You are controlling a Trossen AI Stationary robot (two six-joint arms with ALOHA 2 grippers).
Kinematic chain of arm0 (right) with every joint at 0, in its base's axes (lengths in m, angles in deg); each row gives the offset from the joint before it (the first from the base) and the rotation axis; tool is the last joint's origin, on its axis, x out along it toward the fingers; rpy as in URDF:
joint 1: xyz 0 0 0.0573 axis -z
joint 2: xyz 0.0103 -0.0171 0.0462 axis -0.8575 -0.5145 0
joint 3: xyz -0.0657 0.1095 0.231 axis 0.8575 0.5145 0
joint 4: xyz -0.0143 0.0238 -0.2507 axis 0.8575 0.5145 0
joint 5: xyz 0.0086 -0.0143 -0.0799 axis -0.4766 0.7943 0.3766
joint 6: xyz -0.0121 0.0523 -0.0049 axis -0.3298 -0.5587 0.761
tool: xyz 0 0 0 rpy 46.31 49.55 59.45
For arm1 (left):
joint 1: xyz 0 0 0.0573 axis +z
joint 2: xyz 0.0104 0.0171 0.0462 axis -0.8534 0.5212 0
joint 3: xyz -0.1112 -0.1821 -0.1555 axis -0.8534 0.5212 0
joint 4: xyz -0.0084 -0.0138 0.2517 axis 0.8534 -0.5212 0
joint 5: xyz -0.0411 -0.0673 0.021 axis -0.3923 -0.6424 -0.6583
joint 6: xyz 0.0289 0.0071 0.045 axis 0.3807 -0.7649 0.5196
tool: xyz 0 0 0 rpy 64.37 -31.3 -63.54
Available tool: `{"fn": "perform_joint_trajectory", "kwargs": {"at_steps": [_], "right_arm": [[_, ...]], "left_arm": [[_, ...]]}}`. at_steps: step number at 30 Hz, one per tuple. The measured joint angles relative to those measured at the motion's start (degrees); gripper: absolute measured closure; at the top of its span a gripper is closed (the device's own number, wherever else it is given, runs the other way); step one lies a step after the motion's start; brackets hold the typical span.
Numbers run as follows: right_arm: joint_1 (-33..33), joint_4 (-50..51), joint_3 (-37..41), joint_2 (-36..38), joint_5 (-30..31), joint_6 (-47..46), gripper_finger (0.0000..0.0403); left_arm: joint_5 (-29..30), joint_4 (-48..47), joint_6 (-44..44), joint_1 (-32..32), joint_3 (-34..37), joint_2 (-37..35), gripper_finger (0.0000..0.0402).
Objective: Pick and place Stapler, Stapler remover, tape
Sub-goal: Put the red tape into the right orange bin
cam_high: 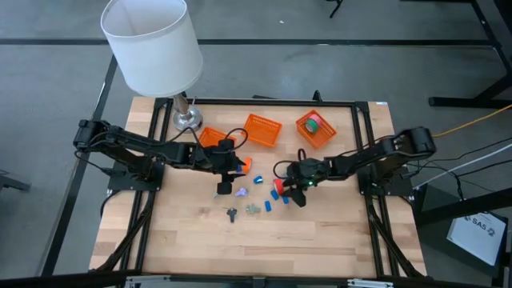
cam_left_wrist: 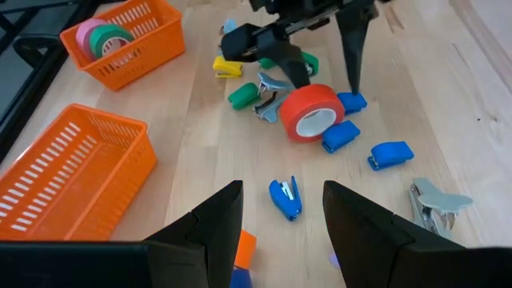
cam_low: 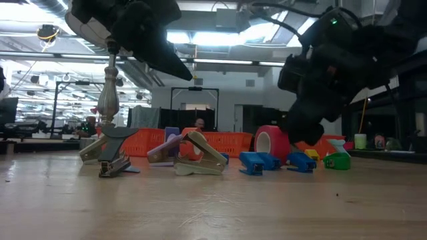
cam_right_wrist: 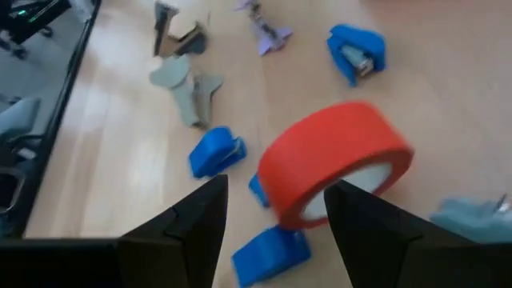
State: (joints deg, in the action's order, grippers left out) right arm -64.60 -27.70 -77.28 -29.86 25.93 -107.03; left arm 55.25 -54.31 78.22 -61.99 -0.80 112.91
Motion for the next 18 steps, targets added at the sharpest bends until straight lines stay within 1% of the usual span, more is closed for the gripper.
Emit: {"fn": "perform_joint_trajectory", "kwargs": {"at_steps": [2, 6, 8, 11, 16, 18], "right_arm": [[0.1, 0.2, -0.3, -0.6, 1.7, 0.2, 0.0189], [0.2, 0.1, -1.3, -1.3, 1.8, 2.8, 0.019], [0.2, 0.1, -1.5, -1.3, 1.8, 4.2, 0.0197], [0.2, 0.1, -1.6, -1.3, 1.8, 5.6, 0.023], [0.2, 0.2, -1.6, -1.3, 1.8, 5.9, 0.0313], [0.2, 0.2, -1.6, -1.3, 1.8, 6.2, 0.0317]], "left_arm": [[0.0, 0.0, 0.0, 0.0, 0.0, 0.0, 0.0231], [0.0, 0.0, 0.0, 0.0, 0.0, 0.0, 0.0231], [0.0, 0.0, 0.0, 0.0, 0.0, 0.0, 0.0231], [0.3, 0.0, 0.0, 0.0, 0.0, 0.0, 0.0231], [0.4, 0.0, 0.0, 0.0, 0.0, 0.0, 0.0231], [0.4, 0.0, 0.0, 0.0, 0.0, 0.0, 0.0231]]}}
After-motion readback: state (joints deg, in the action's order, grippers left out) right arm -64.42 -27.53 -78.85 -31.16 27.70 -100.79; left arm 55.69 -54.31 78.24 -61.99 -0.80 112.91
